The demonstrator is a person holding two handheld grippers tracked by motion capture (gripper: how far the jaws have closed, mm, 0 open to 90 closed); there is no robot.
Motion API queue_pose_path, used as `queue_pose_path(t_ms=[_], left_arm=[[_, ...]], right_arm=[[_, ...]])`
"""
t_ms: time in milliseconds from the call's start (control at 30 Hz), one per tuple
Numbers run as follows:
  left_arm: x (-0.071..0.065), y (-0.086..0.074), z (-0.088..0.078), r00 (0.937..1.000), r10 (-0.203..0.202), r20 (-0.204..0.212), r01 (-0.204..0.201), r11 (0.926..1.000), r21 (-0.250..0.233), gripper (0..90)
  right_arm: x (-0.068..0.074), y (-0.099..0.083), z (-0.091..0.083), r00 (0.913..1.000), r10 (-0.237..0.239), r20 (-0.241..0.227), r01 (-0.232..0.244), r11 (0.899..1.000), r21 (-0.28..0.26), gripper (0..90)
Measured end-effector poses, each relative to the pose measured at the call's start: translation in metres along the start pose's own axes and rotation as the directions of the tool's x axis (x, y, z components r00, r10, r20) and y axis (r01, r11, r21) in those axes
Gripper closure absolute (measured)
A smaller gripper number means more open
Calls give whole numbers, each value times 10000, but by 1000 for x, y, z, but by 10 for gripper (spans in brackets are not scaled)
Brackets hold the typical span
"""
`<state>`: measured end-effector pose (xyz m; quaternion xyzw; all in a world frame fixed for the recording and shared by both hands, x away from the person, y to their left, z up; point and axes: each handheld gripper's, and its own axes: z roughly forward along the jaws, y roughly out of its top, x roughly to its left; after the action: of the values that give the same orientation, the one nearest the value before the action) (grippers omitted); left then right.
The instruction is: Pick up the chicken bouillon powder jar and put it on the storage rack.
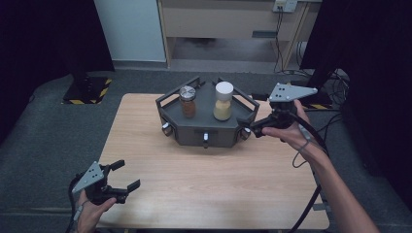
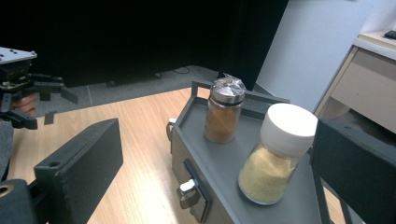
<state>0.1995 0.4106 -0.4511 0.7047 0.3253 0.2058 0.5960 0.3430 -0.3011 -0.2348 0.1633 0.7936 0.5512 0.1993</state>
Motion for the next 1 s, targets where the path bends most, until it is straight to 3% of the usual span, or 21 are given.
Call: queue_pose_path(t_ms=[300, 467, 767, 1000], left_arm=[[0, 0, 0, 10000, -17, -25, 17, 10000, -2, 6], [0, 0, 0, 10000, 6, -11, -6, 10000, 6, 6], [-1, 0, 0, 10000, 12, -31, -12, 10000, 16, 6], [-1, 0, 0, 10000, 2, -48, -2, 10000, 24, 6]], right_arm=[[16, -15, -6, 9997, -79, -211, 79, 10000, -42, 33], [27, -32, -13, 9998, 27, -183, -30, 9999, -140, 34], [51, -66, -25, 9990, -26, 437, 16, 9997, 226, 35], [62, -91, -34, 9969, 228, 755, -253, 9992, 324, 36]])
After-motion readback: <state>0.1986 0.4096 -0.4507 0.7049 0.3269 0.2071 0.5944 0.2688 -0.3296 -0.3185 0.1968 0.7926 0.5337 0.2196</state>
